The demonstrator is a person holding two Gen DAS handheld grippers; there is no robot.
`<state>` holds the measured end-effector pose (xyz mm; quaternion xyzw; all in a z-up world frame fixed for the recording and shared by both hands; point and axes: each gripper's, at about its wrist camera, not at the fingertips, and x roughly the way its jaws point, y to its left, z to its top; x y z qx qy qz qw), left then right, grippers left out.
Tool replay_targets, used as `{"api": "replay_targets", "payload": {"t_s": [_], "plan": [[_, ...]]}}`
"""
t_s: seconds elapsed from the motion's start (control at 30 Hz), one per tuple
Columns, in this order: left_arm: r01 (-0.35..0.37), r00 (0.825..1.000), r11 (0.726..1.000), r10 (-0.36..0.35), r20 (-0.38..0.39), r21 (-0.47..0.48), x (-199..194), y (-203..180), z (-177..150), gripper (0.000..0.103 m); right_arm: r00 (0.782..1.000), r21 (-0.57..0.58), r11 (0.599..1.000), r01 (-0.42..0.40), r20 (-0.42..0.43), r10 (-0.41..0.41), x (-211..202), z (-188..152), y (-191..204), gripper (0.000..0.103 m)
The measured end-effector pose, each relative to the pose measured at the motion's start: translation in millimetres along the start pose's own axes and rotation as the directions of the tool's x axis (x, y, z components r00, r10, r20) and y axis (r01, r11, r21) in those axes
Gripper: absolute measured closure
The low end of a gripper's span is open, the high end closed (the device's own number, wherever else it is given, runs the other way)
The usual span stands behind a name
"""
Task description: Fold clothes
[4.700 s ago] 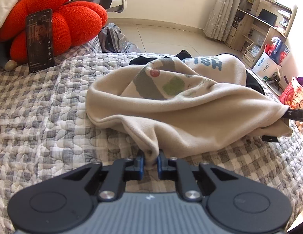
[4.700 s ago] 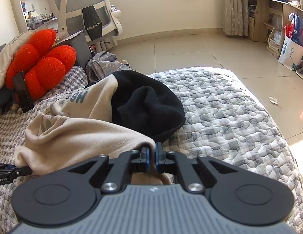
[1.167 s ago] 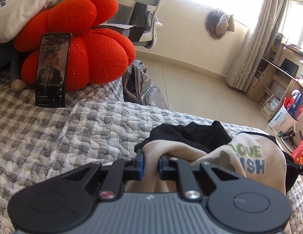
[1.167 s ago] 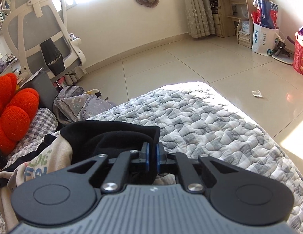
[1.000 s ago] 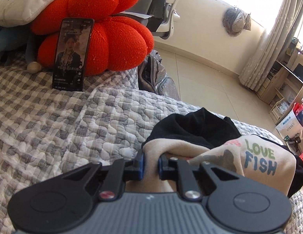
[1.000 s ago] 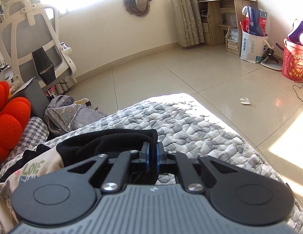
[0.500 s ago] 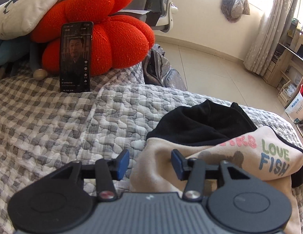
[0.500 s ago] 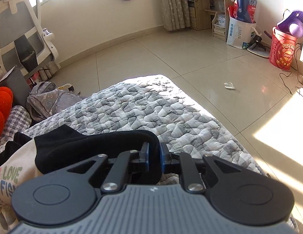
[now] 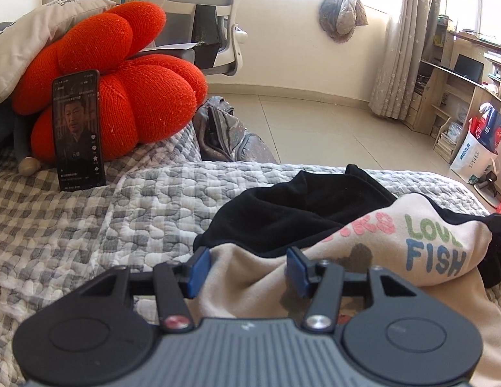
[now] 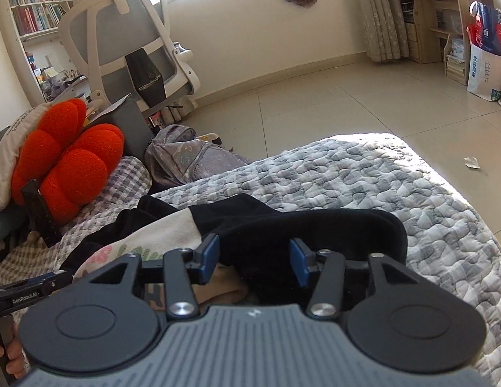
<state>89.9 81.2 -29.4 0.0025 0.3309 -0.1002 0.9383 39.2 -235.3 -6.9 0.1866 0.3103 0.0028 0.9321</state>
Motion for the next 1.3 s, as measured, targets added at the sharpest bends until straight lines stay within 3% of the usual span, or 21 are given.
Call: {"api": "replay_targets", "payload": {"t_s": [0.1,0.2,0.27,0.3,0.33,0.4,0.67,0.8,0.97,1.07,1.13,1.2,1.23,1.3], "plan": [[0.004,1.0,1.0,-0.004,-0.01,0.014,5,-2,-4,0.049,0.998,0.019,0.998,-0.054,-0.043,0.055,10,-5,6,0.046],[0.001,1.0,1.0,-0.001,-0.022,0.024,8,-3,-7,0.049,0.998,-0.017,0.999,-0.03,-0.054,0.029,17,-12,19,0.044],[-0.005,1.0,1.0,0.006,-0.024,0.029,7,-5,-7,0.049,0.999,-0.046,0.999,-0.01,-0.052,0.008,21,-14,22,0.055],[-0.006,1.0,1.0,0.007,-0.023,0.029,6,-5,-5,0.049,0.998,-0.064,0.998,0.0,-0.057,-0.004,23,-15,24,0.075],[0.003,1.0,1.0,-0.003,-0.021,0.023,5,-5,-3,0.049,0.998,-0.074,0.997,0.006,-0.061,-0.011,23,-15,26,0.084],[0.023,1.0,1.0,-0.022,-0.017,0.012,3,-4,2,0.048,0.998,-0.077,0.997,0.003,-0.068,-0.008,19,-14,25,0.089],[0.102,0.995,0.994,-0.102,-0.002,-0.026,-4,-4,22,0.046,0.989,-0.15,0.989,-0.01,-0.149,-0.012,-16,-13,20,0.091],[0.162,0.987,0.983,-0.163,0.0,0.086,-5,-24,26,0.028,0.979,-0.144,0.989,-0.023,-0.204,-0.007,-24,-23,14,0.091],[0.208,0.978,0.952,-0.204,-0.042,0.224,11,-51,27,0.027,0.97,-0.104,0.994,-0.026,-0.243,0.0,-20,-41,7,0.091],[0.199,0.98,0.938,-0.182,-0.085,0.283,26,-63,24,0.028,0.972,-0.093,0.995,-0.027,-0.237,0.005,-20,-41,7,0.091],[0.209,0.976,0.939,-0.18,-0.126,0.274,36,-67,23,0.031,0.972,-0.091,0.996,-0.025,-0.234,0.003,-20,-41,7,0.091],[0.204,0.974,0.95,-0.172,-0.146,0.238,41,-67,20,0.048,0.974,-0.092,0.996,-0.023,-0.228,0.001,-20,-42,8,0.091],[0.195,0.975,0.955,-0.164,-0.15,0.222,43,-67,18,0.052,0.974,-0.092,0.996,-0.021,-0.226,0.0,-20,-43,8,0.091],[0.159,0.982,0.967,-0.134,-0.136,0.197,41,-65,16,0.071,0.975,-0.092,0.996,-0.019,-0.222,-0.002,-21,-43,8,0.09]]}}
